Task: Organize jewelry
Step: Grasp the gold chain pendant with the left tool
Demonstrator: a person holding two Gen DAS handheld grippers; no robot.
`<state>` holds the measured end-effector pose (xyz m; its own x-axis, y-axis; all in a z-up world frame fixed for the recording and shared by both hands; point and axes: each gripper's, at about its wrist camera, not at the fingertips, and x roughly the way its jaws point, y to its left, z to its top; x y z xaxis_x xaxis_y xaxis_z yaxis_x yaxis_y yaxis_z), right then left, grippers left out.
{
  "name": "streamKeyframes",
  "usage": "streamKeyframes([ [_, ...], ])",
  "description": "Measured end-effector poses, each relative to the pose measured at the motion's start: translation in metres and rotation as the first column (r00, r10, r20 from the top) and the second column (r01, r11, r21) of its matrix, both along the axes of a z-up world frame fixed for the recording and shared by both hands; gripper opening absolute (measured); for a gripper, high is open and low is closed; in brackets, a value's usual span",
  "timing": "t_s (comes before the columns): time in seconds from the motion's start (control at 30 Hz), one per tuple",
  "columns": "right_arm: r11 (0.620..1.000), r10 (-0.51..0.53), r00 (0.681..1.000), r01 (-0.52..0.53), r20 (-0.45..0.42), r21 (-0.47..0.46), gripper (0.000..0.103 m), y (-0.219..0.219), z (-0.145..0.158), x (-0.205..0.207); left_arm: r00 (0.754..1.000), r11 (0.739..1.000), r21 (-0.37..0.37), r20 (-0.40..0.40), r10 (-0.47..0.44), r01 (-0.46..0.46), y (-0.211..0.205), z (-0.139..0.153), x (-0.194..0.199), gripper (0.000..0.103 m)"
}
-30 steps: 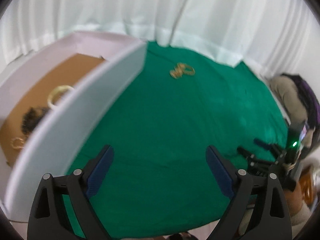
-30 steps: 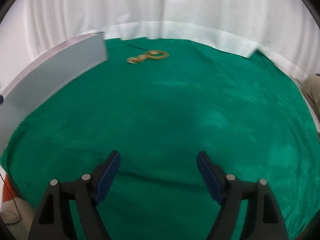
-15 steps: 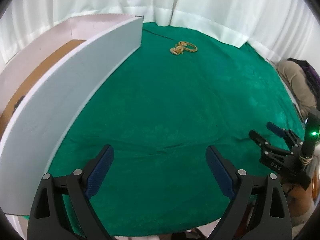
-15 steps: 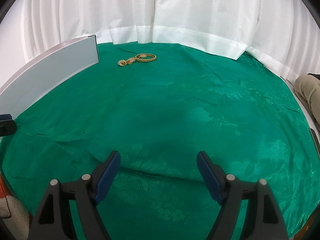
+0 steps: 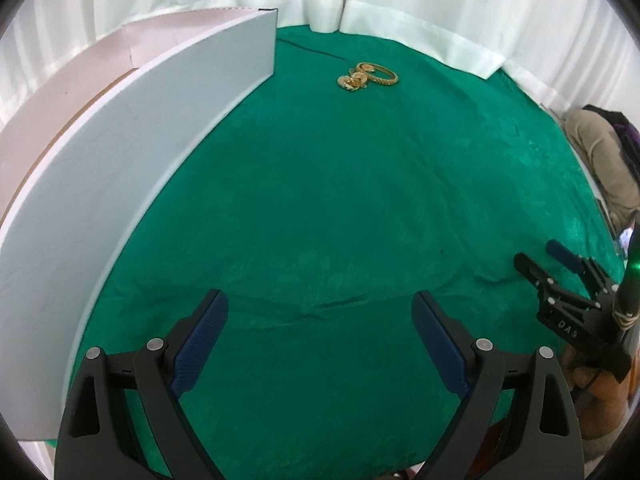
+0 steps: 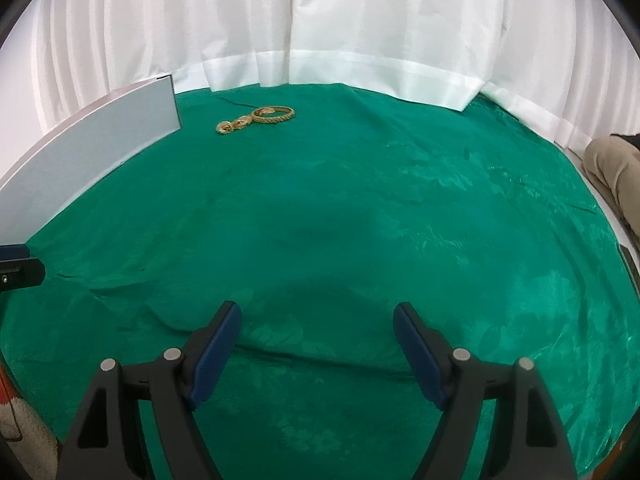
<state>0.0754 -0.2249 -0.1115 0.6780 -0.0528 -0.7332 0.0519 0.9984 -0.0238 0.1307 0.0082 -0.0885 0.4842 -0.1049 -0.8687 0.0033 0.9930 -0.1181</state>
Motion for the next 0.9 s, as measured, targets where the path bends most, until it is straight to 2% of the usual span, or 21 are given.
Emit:
streamKeyframes([
  [0.17,1.0,-0.002,1.0,0.002,-0.017,0.018,0.08,-0.003,-0.006,0.002,1.0,1.0,-0.001,0.007,-0.008,0.008,0.0,0.008,0.021,0.094],
  [0.3,1.0,0.003,1.0,-0.003,-0.017,0.0,0.082,-0.001,-0.007,0.001,0.999,1.0,-0.01,0.019,-0.027,0.027,-0.002,0.019,0.06,0.094],
  [0.4,1.0,0.003,1.0,-0.003,-0.01,-0.004,0.082,0.0,-0.008,0.0,0.997,0.998,-0.012,0.026,-0.066,0.066,-0.013,0.023,0.1,0.094],
  [0.53,1.0,0.002,1.0,-0.002,-0.004,-0.006,0.083,0.001,-0.008,-0.001,0.993,0.993,-0.003,0.005,-0.117,0.117,-0.033,0.009,0.168,0.094],
  [0.77,1.0,0.002,1.0,-0.002,-0.003,-0.007,0.083,0.002,-0.008,-0.001,0.989,0.98,0.136,0.021,-0.147,0.142,-0.06,-0.027,0.262,0.092],
  [0.8,1.0,0.002,1.0,-0.002,-0.002,-0.007,0.083,0.002,-0.008,-0.001,0.989,0.979,0.142,0.024,-0.148,0.143,-0.062,-0.032,0.271,0.089],
  [0.9,1.0,0.004,1.0,-0.004,-0.003,-0.006,0.084,0.002,-0.008,0.0,0.987,0.98,0.127,0.031,-0.158,0.153,-0.065,-0.043,0.286,0.072],
])
